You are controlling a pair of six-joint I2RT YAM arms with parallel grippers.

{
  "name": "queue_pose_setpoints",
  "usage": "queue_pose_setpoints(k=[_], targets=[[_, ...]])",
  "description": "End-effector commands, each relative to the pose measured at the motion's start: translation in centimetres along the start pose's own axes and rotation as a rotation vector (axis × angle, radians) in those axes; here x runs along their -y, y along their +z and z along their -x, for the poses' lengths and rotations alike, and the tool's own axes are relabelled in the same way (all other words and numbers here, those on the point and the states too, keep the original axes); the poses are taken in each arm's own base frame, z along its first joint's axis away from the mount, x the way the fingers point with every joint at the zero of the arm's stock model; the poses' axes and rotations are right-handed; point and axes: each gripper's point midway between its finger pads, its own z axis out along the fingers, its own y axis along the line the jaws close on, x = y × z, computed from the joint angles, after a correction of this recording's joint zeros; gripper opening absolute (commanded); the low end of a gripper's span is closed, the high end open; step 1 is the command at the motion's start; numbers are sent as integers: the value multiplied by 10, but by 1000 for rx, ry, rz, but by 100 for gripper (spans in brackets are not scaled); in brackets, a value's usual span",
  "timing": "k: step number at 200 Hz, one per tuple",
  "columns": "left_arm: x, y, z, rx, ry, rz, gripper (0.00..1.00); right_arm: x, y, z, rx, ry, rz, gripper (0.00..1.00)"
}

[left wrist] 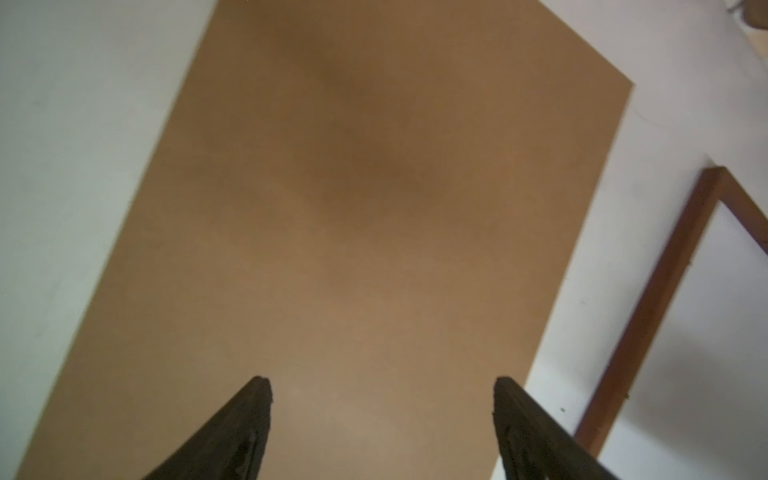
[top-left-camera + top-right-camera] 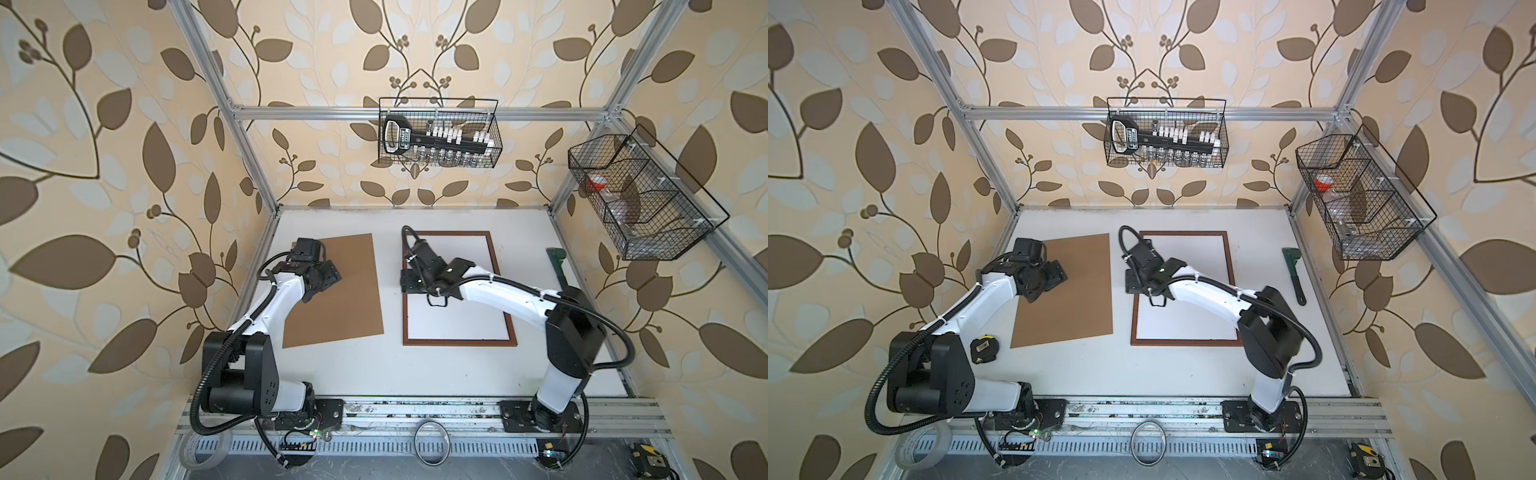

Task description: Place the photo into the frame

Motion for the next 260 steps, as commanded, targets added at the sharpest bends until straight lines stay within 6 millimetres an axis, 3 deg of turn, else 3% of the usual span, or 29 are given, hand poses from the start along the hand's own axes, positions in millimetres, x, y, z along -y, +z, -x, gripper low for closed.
queue_pose_setpoints(k=[1,22,41,48,101,136,189,218,260], targets=[[-58,-3,12,20,-143,159,94,-33,15,-6,-37,19,42,70],[-88,2,24,19,-256,203,95,-57,35,-13,-77,-6,79,70],[-107,2,34,21,-297,244,95,-66,50,-19,-111,-20,90,70],[-115,11,31,-10,-309,273,95,-68,55,-22,-123,-22,100,70],[-129,40,10,-104,-346,322,95,-79,88,-41,-211,-23,135,70],[-116,61,-19,-185,-380,270,94,-69,98,-46,-241,14,134,70],[-78,75,-53,-247,-367,178,93,-50,98,-51,-272,27,120,70],[-53,71,-68,-271,-331,118,92,-30,94,-60,-297,40,105,71],[-59,56,-72,-235,-305,119,92,7,92,-71,-311,30,41,71]])
